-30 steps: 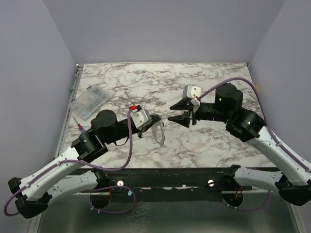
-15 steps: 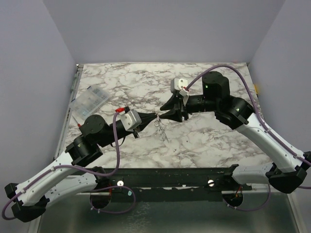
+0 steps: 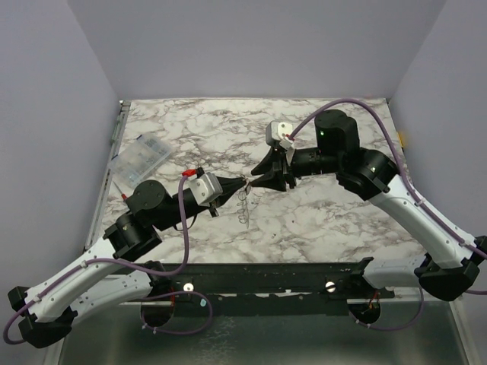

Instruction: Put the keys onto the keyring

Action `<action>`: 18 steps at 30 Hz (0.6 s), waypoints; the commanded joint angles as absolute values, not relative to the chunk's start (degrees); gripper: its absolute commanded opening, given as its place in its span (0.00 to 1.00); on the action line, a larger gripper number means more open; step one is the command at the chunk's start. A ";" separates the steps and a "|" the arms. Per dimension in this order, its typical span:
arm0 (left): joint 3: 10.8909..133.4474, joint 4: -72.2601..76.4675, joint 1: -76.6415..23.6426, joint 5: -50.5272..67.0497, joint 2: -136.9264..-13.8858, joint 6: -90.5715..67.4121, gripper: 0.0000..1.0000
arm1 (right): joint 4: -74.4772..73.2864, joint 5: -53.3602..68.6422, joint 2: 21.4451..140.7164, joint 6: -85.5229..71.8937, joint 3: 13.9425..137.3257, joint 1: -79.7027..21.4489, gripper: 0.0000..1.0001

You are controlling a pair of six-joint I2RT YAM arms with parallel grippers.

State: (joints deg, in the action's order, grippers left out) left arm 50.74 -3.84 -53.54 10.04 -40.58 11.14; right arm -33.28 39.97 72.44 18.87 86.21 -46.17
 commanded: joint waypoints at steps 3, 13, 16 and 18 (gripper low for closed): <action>50.81 -0.54 -53.35 7.60 -40.85 10.30 0.00 | -37.15 39.93 72.91 18.18 88.75 -46.58 0.44; 51.43 -0.23 -53.40 7.19 -42.37 9.85 0.00 | -35.14 36.31 72.89 15.48 88.11 -46.58 0.57; 52.18 -0.22 -53.35 5.80 -43.20 9.63 0.00 | -33.79 36.35 72.82 14.56 87.74 -46.58 0.54; 52.64 -0.18 -53.35 5.34 -43.74 9.43 0.00 | -33.22 36.26 72.83 14.06 87.72 -46.58 0.52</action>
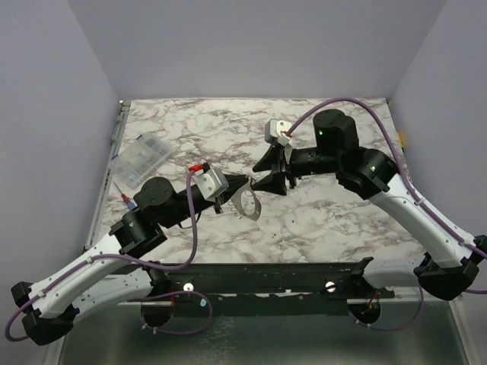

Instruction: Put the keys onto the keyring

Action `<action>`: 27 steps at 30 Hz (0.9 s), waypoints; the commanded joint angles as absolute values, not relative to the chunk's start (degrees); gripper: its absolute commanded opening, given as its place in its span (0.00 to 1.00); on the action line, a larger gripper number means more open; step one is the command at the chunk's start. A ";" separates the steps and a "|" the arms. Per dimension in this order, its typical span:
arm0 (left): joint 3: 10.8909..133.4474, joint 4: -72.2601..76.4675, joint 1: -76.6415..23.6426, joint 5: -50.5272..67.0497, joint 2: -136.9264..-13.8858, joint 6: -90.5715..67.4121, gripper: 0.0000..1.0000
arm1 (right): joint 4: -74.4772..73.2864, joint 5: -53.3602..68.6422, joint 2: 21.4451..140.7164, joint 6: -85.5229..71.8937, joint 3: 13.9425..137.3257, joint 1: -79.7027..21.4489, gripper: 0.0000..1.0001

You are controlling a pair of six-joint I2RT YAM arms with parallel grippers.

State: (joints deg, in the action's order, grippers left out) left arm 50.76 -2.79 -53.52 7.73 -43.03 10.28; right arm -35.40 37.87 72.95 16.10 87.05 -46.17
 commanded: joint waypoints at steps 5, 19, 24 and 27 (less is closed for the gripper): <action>52.99 0.83 -53.35 5.35 -44.85 9.03 0.00 | -31.84 34.91 72.96 12.80 87.10 -46.58 0.47; 52.34 5.42 -53.35 5.72 -45.78 7.66 0.00 | -32.40 27.71 70.44 13.91 83.30 -46.58 0.52; 52.05 7.52 -53.35 5.65 -46.05 6.57 0.00 | -29.03 23.46 68.61 12.53 80.60 -46.58 0.53; 51.13 8.92 -53.35 5.08 -45.69 6.36 0.00 | -26.04 22.58 66.80 11.35 78.42 -46.58 0.53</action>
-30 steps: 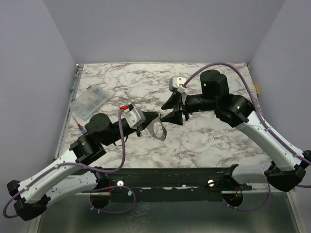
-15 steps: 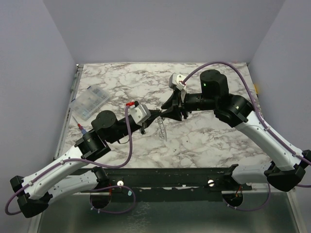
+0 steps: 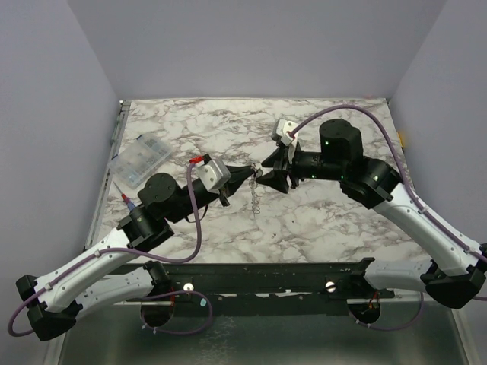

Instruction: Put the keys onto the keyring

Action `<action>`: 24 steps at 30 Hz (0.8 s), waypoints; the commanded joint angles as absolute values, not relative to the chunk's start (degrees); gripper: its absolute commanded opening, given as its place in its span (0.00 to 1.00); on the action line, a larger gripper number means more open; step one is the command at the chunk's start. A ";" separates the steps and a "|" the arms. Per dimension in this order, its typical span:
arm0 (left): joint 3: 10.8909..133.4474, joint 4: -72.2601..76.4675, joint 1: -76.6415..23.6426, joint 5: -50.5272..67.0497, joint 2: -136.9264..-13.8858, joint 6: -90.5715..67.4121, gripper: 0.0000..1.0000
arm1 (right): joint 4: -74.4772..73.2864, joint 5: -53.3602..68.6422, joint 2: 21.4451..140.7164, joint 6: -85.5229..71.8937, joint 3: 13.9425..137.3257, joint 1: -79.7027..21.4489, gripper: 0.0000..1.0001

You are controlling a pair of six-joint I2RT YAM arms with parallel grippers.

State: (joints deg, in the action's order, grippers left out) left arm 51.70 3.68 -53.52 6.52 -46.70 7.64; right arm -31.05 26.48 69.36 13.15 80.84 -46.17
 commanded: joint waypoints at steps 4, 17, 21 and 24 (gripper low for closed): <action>49.93 10.30 -53.35 4.40 -45.38 6.06 0.00 | -23.89 24.92 64.33 9.98 76.58 -46.58 0.53; 46.33 15.02 -53.36 4.68 -43.08 3.56 0.00 | -16.79 29.19 62.05 7.11 72.51 -46.58 0.54; 46.01 15.14 -53.35 4.29 -43.07 3.11 0.00 | -15.45 29.98 61.77 6.53 72.08 -46.58 0.54; 45.81 15.21 -53.38 4.21 -43.18 2.91 0.00 | -14.43 31.29 62.00 5.71 72.03 -46.58 0.54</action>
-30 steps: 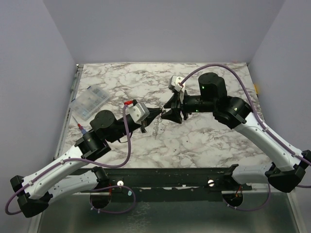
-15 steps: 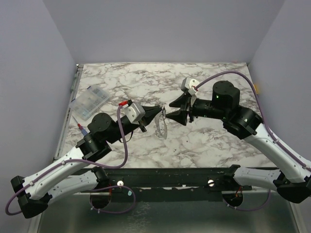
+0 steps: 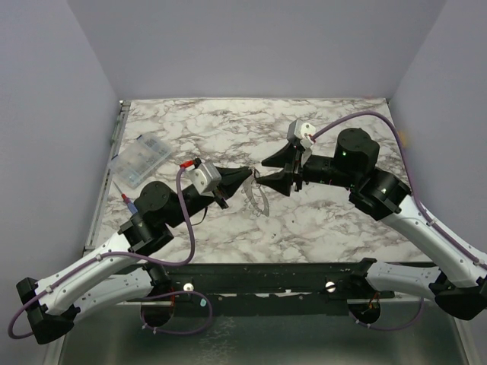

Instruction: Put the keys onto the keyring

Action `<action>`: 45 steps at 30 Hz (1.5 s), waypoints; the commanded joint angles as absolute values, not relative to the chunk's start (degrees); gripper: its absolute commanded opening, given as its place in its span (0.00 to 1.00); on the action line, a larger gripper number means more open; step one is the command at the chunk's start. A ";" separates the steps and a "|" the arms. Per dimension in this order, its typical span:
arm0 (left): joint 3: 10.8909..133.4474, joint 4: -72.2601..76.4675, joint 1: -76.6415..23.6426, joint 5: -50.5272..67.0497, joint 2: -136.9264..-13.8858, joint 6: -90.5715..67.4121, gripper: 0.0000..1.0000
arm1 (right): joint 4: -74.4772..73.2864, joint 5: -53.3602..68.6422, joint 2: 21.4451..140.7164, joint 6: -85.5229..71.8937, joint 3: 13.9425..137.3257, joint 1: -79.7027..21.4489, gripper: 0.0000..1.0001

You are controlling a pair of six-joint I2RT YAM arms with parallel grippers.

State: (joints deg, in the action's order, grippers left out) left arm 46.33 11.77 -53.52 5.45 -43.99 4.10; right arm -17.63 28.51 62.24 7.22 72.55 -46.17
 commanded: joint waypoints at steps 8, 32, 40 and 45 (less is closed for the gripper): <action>45.48 16.38 -53.35 4.30 -43.55 2.55 0.00 | -12.94 29.92 63.41 4.60 72.12 -46.58 0.49; 45.45 17.45 -53.35 7.13 -44.89 2.45 0.00 | -10.52 29.34 62.53 4.93 69.04 -46.58 0.01; 45.59 17.47 -53.39 7.82 -44.75 2.48 0.00 | -8.93 28.82 60.59 5.89 66.47 -46.58 0.01; 45.43 18.22 -53.35 7.88 -44.27 1.70 0.00 | -9.18 28.93 59.74 6.33 66.13 -46.58 0.01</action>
State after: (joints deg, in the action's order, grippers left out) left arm 45.52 13.72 -53.01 6.15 -45.52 3.11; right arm -9.89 30.06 60.62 5.02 67.09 -46.17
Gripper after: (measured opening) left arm 0.017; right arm 0.045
